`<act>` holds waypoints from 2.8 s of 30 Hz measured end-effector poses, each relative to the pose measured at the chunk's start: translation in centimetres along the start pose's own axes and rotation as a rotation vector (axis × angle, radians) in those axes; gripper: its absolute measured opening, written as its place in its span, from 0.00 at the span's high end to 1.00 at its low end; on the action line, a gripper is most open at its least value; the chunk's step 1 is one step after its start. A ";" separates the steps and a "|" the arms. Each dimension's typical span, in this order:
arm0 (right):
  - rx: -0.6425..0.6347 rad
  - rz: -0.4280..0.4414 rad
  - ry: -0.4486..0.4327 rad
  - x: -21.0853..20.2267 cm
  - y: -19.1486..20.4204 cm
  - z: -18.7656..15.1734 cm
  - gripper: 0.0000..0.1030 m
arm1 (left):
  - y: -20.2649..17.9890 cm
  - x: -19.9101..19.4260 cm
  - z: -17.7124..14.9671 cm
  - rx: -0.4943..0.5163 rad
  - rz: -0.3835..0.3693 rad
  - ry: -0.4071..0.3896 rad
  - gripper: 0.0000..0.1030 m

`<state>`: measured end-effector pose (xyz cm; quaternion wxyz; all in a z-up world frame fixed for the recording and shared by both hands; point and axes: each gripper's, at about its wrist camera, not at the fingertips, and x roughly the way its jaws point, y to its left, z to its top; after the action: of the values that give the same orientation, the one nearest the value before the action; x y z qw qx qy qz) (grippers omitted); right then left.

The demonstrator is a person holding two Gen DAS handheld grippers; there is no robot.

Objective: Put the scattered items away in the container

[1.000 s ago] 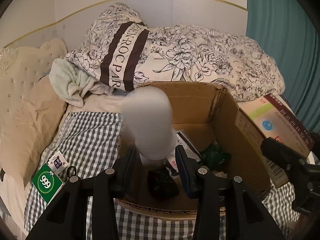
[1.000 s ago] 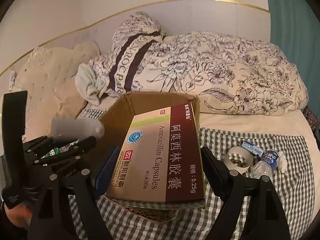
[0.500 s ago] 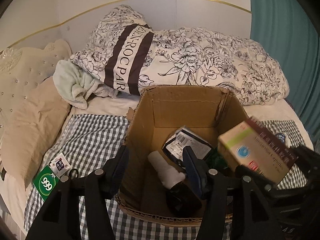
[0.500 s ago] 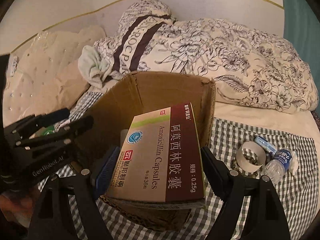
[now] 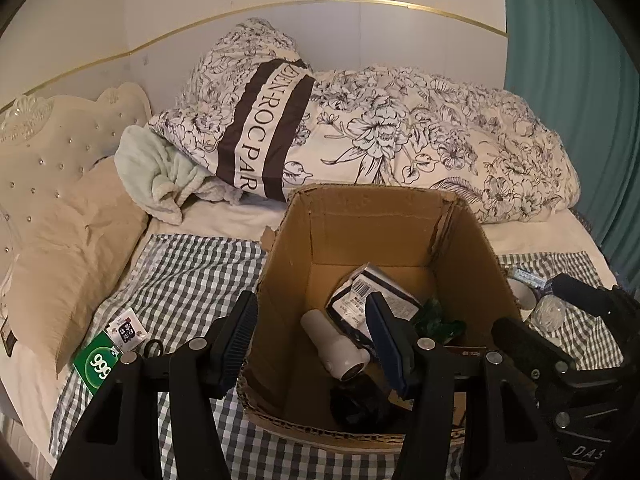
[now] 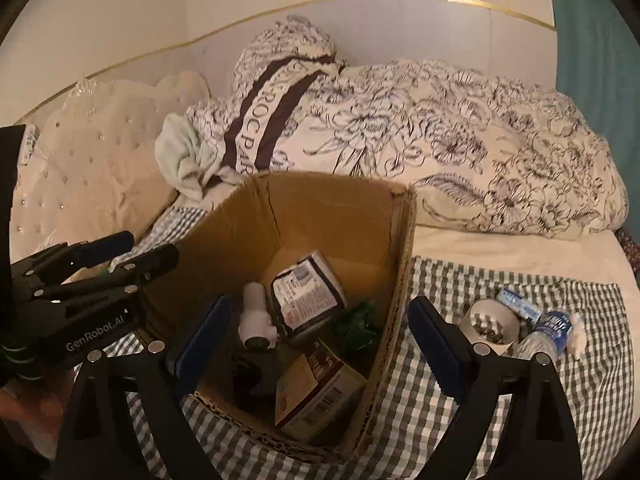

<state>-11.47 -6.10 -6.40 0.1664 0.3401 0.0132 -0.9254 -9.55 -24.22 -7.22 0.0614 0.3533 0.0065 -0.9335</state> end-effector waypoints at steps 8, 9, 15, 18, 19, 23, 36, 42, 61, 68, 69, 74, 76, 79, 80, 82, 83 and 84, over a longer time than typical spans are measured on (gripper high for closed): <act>0.039 -0.016 -0.080 -3.1 -1.5 0.4 0.11 | -1.0 -2.2 0.4 -0.004 -0.013 -0.042 0.37; 0.045 -0.017 -0.084 -3.5 -1.8 0.4 0.11 | -1.2 -2.6 0.5 -0.005 -0.014 -0.048 0.35; 0.087 -0.024 -0.121 -5.9 -3.8 0.4 0.06 | -2.6 -4.3 0.7 -0.002 -0.024 -0.080 0.25; 0.115 -0.027 -0.134 -7.0 -4.7 0.2 0.02 | -3.3 -5.1 0.8 -0.006 -0.034 -0.090 0.23; 0.122 -0.026 -0.136 -7.3 -5.0 0.2 0.01 | -3.5 -5.4 0.8 -0.007 -0.038 -0.093 0.21; 0.120 -0.036 -0.154 -8.6 -5.5 0.0 0.00 | -4.4 -6.4 0.8 -0.005 -0.045 -0.112 0.14; 0.121 -0.091 -0.174 -12.3 -8.3 -1.6 0.00 | -7.3 -8.6 1.0 -0.010 -0.064 -0.154 0.00; 0.126 -0.113 -0.195 -14.3 -10.2 -2.4 0.00 | -10.0 -9.0 0.8 0.010 -0.092 -0.155 0.00; 0.120 -0.225 -0.199 -16.0 -15.8 -4.0 0.00 | -16.2 -7.8 0.4 0.071 -0.146 -0.125 0.00; 0.121 -0.249 -0.183 -15.2 -18.0 -4.6 0.00 | -18.1 -6.7 0.2 0.094 -0.161 -0.108 0.00; 0.118 -0.252 -0.182 -15.1 -18.3 -4.6 0.00 | -18.3 -6.6 0.1 0.098 -0.163 -0.107 0.00; 0.134 -0.262 -0.162 -14.2 -19.9 -5.2 0.00 | -19.8 -5.6 0.0 0.118 -0.170 -0.091 0.00; 0.126 -0.268 -0.153 -13.7 -20.4 -5.4 0.00 | -20.3 -5.1 -0.1 0.124 -0.175 -0.088 0.00; 0.118 -0.286 -0.141 -13.0 -21.3 -5.7 0.00 | -21.1 -4.4 -0.3 0.135 -0.178 -0.081 0.00; 0.119 -0.290 -0.138 -12.8 -21.6 -5.8 0.00 | -21.4 -4.1 -0.3 0.138 -0.179 -0.077 0.00; 0.122 -0.295 -0.132 -12.4 -22.3 -5.9 0.00 | -21.7 -3.7 -0.5 0.142 -0.179 -0.071 0.00; 0.127 -0.296 -0.129 -12.2 -22.6 -5.9 0.00 | -21.8 -3.4 -0.5 0.143 -0.178 -0.070 0.00; 0.132 -0.296 -0.127 -12.1 -22.8 -6.0 0.00 | -21.9 -3.1 -0.6 0.142 -0.175 -0.067 0.00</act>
<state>-6.35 19.87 -5.33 0.0061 0.2856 -0.0079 -0.9583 -9.44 -2.11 -6.31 -0.0452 0.3236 -0.0307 -0.9446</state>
